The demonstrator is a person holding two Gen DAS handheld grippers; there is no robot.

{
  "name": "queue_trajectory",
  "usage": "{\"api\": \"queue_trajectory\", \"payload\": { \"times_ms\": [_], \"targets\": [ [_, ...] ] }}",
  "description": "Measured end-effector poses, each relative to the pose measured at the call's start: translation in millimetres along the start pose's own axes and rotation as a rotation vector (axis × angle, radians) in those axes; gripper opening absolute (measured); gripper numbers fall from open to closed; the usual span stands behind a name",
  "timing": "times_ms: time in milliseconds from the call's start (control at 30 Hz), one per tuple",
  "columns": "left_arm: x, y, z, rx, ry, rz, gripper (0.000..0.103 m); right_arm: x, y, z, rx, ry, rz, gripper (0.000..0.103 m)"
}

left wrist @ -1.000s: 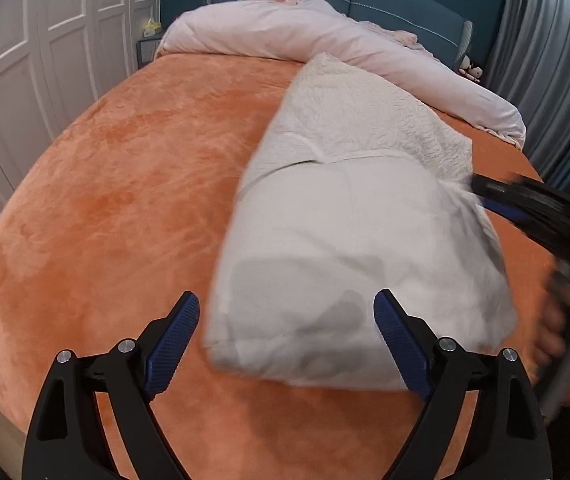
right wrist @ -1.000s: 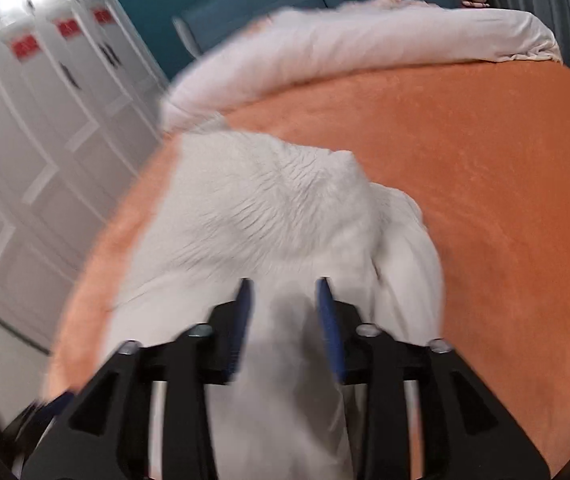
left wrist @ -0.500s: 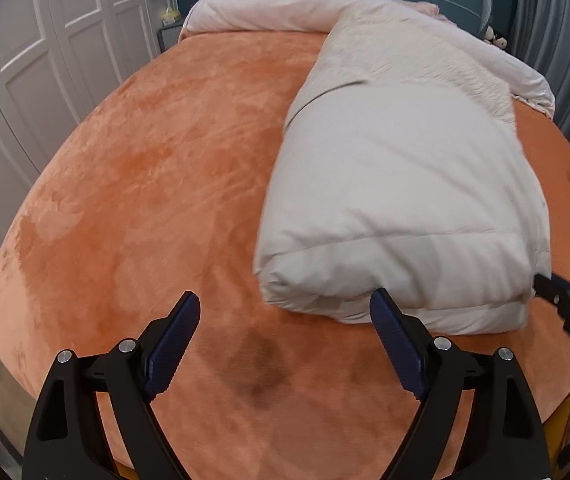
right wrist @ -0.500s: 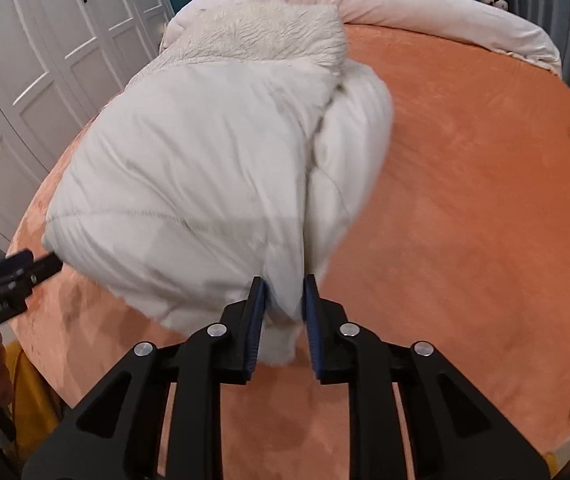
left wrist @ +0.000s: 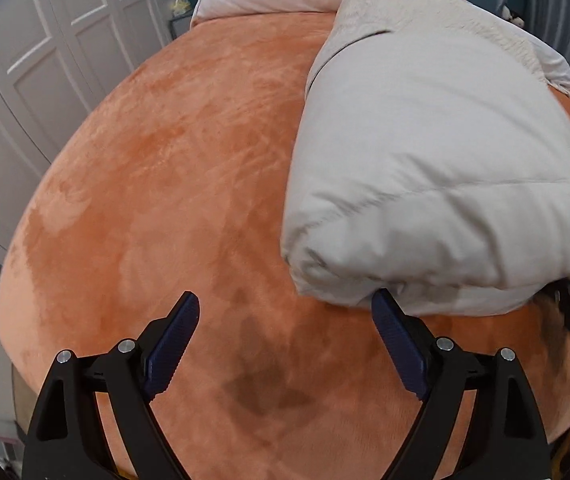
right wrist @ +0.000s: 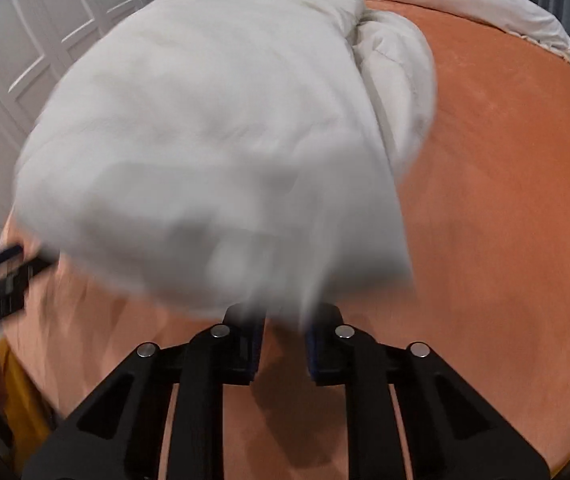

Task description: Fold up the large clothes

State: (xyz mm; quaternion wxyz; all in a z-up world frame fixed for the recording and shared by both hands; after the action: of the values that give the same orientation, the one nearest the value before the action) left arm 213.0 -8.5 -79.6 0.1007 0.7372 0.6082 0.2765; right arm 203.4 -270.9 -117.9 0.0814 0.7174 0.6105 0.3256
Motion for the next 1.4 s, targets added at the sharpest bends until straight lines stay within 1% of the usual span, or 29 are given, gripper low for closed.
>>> {"api": "queue_trajectory", "payload": {
  "times_ms": [67, 133, 200, 267, 300, 333, 367, 400, 467, 500, 567, 600, 667, 700, 733, 767, 833, 933, 967, 1033, 1067, 1133, 1167, 1200, 1233, 1267, 1300, 1333, 1400],
  "targets": [
    [-7.5, 5.8, 1.3, -0.002, -0.031, -0.009, 0.088, -8.0, 21.0, 6.0, -0.017, -0.06, -0.035, 0.014],
    [-17.0, 12.9, -1.5, -0.015, -0.042, -0.008, 0.088, -21.7, 40.4, 10.1, -0.031, -0.113, -0.03, 0.016],
    [-23.2, 18.2, -5.0, -0.032, -0.019, -0.001, 0.088, -30.6, 46.5, 5.4, -0.018, -0.089, 0.022, 0.016],
    [-24.6, 19.2, -8.7, -0.036, -0.021, -0.004, 0.088, -30.3, 39.7, -17.2, -0.044, -0.076, 0.041, 0.016],
    [-22.6, 19.1, -12.3, -0.038, -0.029, -0.015, 0.088, -29.5, 36.3, -30.7, -0.075, -0.073, 0.044, 0.016],
    [-19.3, 19.5, -15.6, -0.039, -0.034, -0.027, 0.087, -26.8, 35.0, -53.2, -0.145, -0.068, 0.044, 0.016],
    [-16.0, 20.4, -20.0, -0.043, -0.043, -0.042, 0.087, -25.1, 36.6, -67.2, -0.192, -0.067, 0.041, 0.016],
    [-9.8, 22.2, -27.7, -0.054, -0.056, -0.072, 0.087, -21.7, 43.2, -88.8, -0.26, -0.071, 0.029, 0.016],
    [-4.7, 24.5, -36.5, -0.059, -0.065, -0.103, 0.087, -14.6, 58.1, -110.0, -0.325, -0.056, 0.01, 0.017],
    [-2.1, 26.8, -41.4, -0.067, -0.074, -0.121, 0.087, -12.4, 72.7, -114.7, -0.342, -0.03, 0.001, 0.017],
    [0.3, 31.6, -45.0, -0.082, -0.066, -0.135, 0.087, -14.8, 92.4, -108.0, -0.332, -0.007, 0.003, 0.02],
    [0.5, 33.7, -44.3, -0.085, -0.052, -0.131, 0.087, -16.4, 96.5, -93.5, -0.286, -0.004, 0.009, 0.019],
    [3.5, 35.2, -40.7, -0.074, -0.03, -0.138, 0.087, -29.9, 94.0, -52.3, -0.145, -0.042, 0.039, 0.018],
    [6.0, 35.5, -38.9, -0.065, -0.037, -0.154, 0.087, -35.5, 72.5, -27.3, -0.06, 0.001, 0.063, 0.014],
    [8.2, 35.5, -37.7, -0.058, -0.047, -0.167, 0.087, -35.4, 52.9, -14.4, -0.024, 0.04, 0.078, 0.014],
    [11.7, 36.4, -34.3, -0.057, -0.05, -0.174, 0.087, -32.6, 37.7, -9.7, -0.018, 0.052, 0.073, 0.013],
    [11.9, 37.0, -33.4, -0.057, -0.04, -0.171, 0.087, -24.8, 19.6, -10.8, -0.014, 0.019, 0.019, 0.013],
    [12.3, 40.1, -38.5, -0.062, -0.041, -0.177, 0.085, -26.7, 25.1, -26.4, -0.035, 0.026, 0.046, 0.013],
    [11.5, 40.7, -42.8, -0.068, -0.048, -0.176, 0.085, -29.7, 29.8, -42.7, -0.073, 0.026, 0.073, 0.014],
    [10.2, 42.5, -55.6, -0.092, -0.045, -0.166, 0.085, -25.5, 31.0, -76.7, -0.149, 0.019, 0.073, 0.015],
    [9.0, 43.5, -59.9, -0.103, -0.042, -0.161, 0.085, -21.0, 31.4, -91.7, -0.18, 0.011, 0.058, 0.018],
    [4.8, 44.7, -70.5, -0.126, -0.032, -0.151, 0.086, -11.0, 26.8, -113.3, -0.212, -0.001, 0.026, 0.029],
    [2.4, 44.5, -74.3, -0.132, -0.027, -0.149, 0.086, -0.2, 20.8, -120.5, -0.227, -0.01, 0.006, 0.039],
    [0.7, 43.9, -76.1, -0.135, -0.026, -0.15, 0.087, 8.3, 15.0, -126.4, -0.237, -0.032, -0.017, 0.044],
    [-2.3, 42.1, -77.9, -0.136, -0.025, -0.15, 0.087, 14.9, 9.5, -129.9, -0.24, -0.054, -0.039, 0.045],
    [-4.0, 40.8, -78.2, -0.133, -0.025, -0.147, 0.087, 17.1, 13.2, -127.6, -0.239, -0.065, -0.055, 0.047],
    [-7.3, 37.7, -79.4, -0.128, -0.022, -0.143, 0.087, 25.8, 5.6, -125.2, -0.236, -0.078, -0.072, 0.05],
    [-9.8, 35.1, -80.4, -0.126, -0.02, -0.141, 0.087, 32.1, 9.5, -120.4, -0.233, -0.082, -0.079, 0.052],
    [-14.5, 29.7, -82.8, -0.125, -0.013, -0.134, 0.087, 35.8, 2.2, -111.8, -0.214, -0.075, -0.073, 0.053]
  ]
}}
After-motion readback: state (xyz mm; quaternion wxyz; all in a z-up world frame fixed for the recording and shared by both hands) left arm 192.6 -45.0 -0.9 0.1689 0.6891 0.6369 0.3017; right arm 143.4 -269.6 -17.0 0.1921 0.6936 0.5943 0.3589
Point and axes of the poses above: each gripper's, at about its wrist camera, not at the fingertips, and z roughly the way its jaws point, x to its left, y to its top, the point moved 7 cm from there along z, roughly the way its jaws point, and after that the axes turned 13 degrees about y, right-handed, at the moved point
